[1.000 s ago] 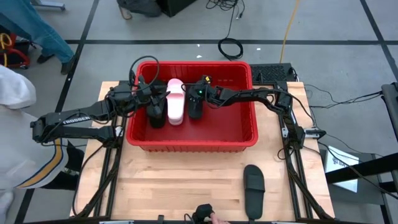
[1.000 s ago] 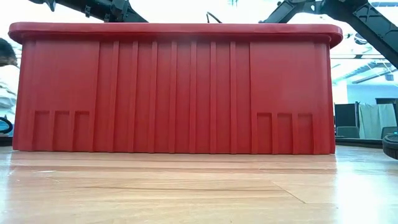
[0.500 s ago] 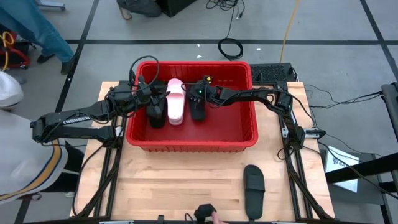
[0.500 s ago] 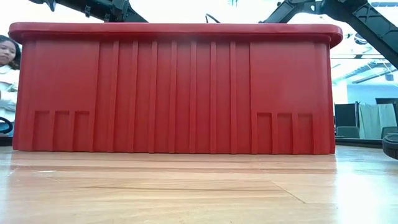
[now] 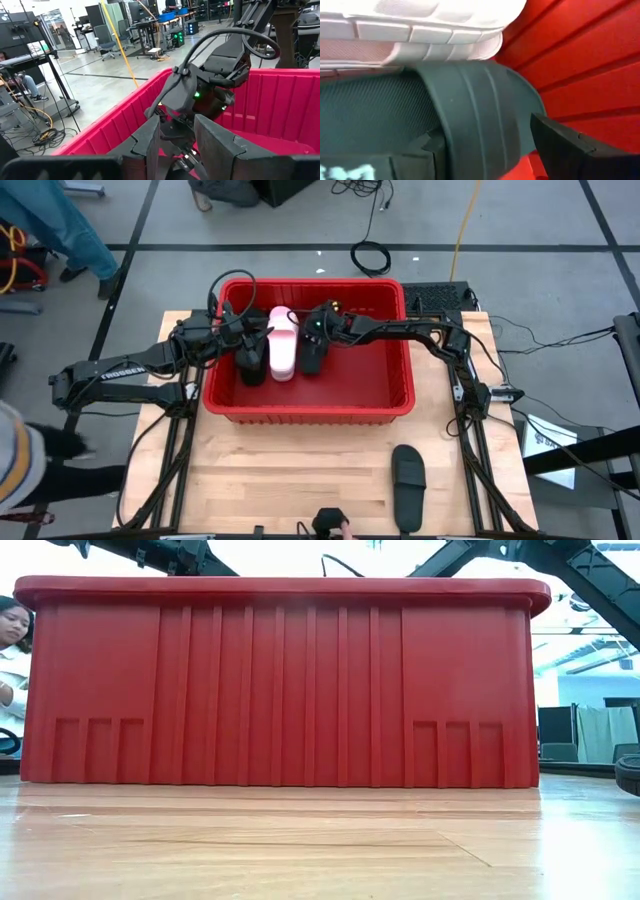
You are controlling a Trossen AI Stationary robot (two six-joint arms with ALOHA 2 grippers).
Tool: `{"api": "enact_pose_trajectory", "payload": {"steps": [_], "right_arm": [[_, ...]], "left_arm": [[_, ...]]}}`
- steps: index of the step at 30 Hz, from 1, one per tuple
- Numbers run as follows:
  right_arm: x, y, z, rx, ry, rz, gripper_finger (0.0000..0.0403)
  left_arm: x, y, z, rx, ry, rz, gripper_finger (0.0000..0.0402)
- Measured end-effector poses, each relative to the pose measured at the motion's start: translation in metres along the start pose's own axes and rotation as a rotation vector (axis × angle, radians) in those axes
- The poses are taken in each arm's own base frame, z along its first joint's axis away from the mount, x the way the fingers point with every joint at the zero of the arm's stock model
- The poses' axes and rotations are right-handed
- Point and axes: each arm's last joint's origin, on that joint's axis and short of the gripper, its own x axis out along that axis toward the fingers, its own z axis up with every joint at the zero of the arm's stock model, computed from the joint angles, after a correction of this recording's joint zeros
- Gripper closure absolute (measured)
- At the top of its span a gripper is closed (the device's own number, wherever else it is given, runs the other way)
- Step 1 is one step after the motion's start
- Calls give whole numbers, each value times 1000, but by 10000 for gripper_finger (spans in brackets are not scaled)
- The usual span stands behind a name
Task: Pick and place slides into bin
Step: Put the black slipper into the organizer bin
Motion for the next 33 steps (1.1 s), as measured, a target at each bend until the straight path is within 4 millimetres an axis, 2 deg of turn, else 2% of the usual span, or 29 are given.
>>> {"api": "enact_pose_trajectory", "payload": {"steps": [8, 15, 20, 27, 33], "right_arm": [[1, -2, -1, -23, 5, -1, 183], [4, -12, -3, 4, -7, -19, 187], [6, -12, -9, -6, -3, 132, 184], [7, -17, -6, 10, -17, 41, 191], [9, -23, -3, 73, -112, 156, 192]], "left_arm": [[0, 0, 0, -9, -1, -6, 275], [0, 0, 0, -10, -1, -6, 275], [0, 0, 0, -10, -2, -6, 275], [0, 0, 0, -13, -6, -5, 275], [0, 0, 0, -15, -6, -6, 275]]}}
